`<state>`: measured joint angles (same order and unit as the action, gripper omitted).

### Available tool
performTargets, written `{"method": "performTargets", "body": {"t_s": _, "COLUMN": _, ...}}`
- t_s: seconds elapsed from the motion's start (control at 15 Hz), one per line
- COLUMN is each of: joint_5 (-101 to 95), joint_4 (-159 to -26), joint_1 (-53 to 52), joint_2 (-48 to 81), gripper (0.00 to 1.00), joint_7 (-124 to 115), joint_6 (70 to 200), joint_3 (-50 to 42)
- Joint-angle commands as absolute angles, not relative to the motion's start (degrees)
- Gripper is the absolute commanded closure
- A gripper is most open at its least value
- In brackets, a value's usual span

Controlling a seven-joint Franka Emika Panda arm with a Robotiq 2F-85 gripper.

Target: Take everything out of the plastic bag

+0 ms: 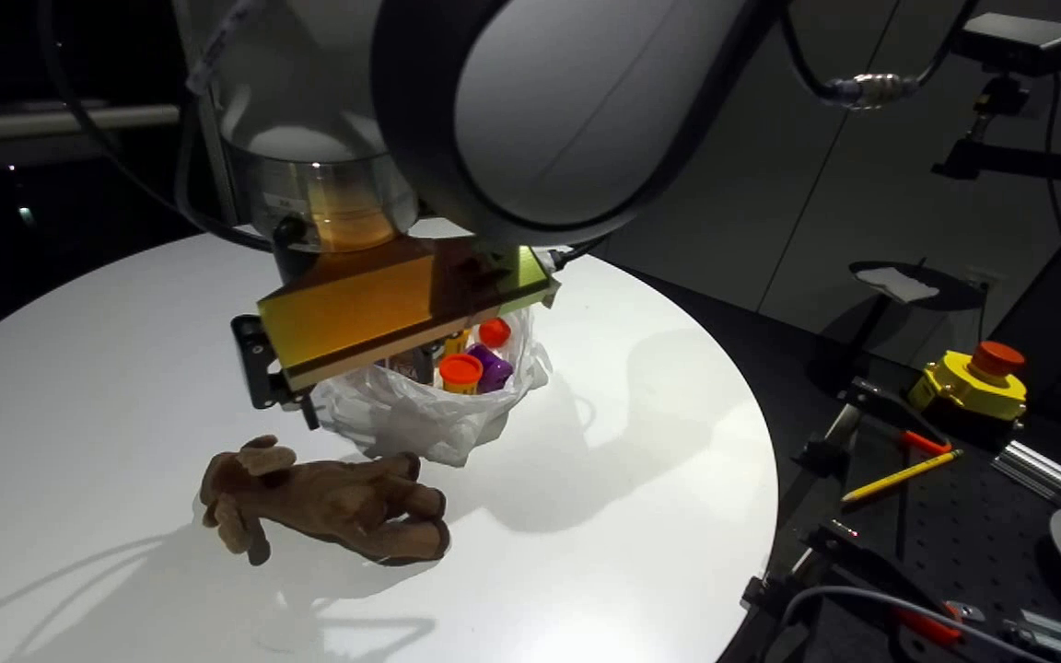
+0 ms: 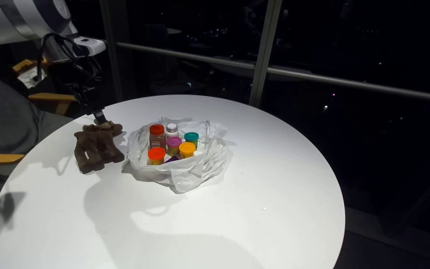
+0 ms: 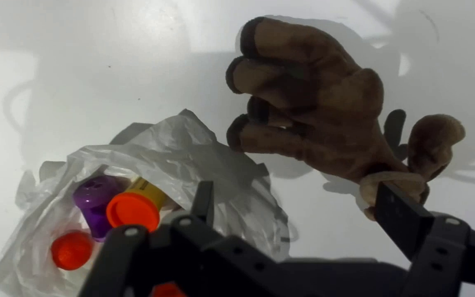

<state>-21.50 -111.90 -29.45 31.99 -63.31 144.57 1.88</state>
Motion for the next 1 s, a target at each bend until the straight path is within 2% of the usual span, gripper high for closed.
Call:
{"method": "performTargets", "body": {"t_s": 0.0, "joint_5": -19.07, "joint_4": -119.79, "joint_1": -27.17, "joint_2": 27.42, "gripper": 0.00, "joint_7": -66.54, "joint_6": 150.47, "joint_3": 0.57}}
{"method": "performTargets", "body": {"t_s": 0.33, "joint_5": -14.35, "joint_4": -122.45, "joint_1": -22.85, "joint_2": 26.87, "gripper": 0.00, "joint_7": -66.44, "joint_6": 155.11, "joint_3": -1.27}}
{"method": "performTargets", "body": {"t_s": 0.93, "joint_5": -5.58, "joint_4": -113.40, "joint_1": -16.84, "joint_2": 32.71, "gripper": 0.00, "joint_7": -58.78, "joint_6": 153.05, "joint_3": -0.05}}
